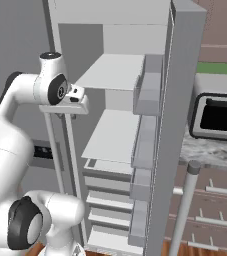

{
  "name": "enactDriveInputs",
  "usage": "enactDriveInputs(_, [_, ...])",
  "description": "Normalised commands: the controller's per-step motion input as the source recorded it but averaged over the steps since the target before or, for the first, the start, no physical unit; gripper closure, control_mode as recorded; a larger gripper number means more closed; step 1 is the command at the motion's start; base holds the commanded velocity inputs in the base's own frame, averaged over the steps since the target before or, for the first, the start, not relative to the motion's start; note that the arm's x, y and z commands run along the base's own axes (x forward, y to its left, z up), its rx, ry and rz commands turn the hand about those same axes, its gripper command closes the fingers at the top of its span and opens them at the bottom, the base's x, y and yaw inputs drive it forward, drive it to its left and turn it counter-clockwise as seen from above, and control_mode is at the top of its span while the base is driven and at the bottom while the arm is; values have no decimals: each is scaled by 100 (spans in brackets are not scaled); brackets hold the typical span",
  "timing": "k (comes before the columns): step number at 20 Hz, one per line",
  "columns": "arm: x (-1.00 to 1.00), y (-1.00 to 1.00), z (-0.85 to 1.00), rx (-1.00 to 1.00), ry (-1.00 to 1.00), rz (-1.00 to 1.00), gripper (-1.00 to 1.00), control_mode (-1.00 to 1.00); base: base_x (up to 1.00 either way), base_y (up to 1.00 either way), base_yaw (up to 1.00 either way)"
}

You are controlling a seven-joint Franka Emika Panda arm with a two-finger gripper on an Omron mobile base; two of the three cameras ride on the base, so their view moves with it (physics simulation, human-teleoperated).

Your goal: Fully open the fridge drawer.

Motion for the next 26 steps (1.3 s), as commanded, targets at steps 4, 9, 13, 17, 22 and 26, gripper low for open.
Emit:
enactDriveInputs(4, [-12,0,-4,0,2,0,-100,-100,0,0,0])
enactDriveInputs(9, [-40,-10,-25,0,4,-6,-100,-100,0,0,0])
enactDriveInputs(13, [-15,-6,-7,0,1,-2,-100,100,-50,-24,-8])
enactDriveInputs(17, [0,0,0,0,0,0,-100,100,-56,-37,-14])
enactDriveInputs(22, [0,0,0,0,0,0,-100,100,-28,-24,-12])
enactDriveInputs(26, [0,0,0,0,0,0,-100,-100,0,0,0])
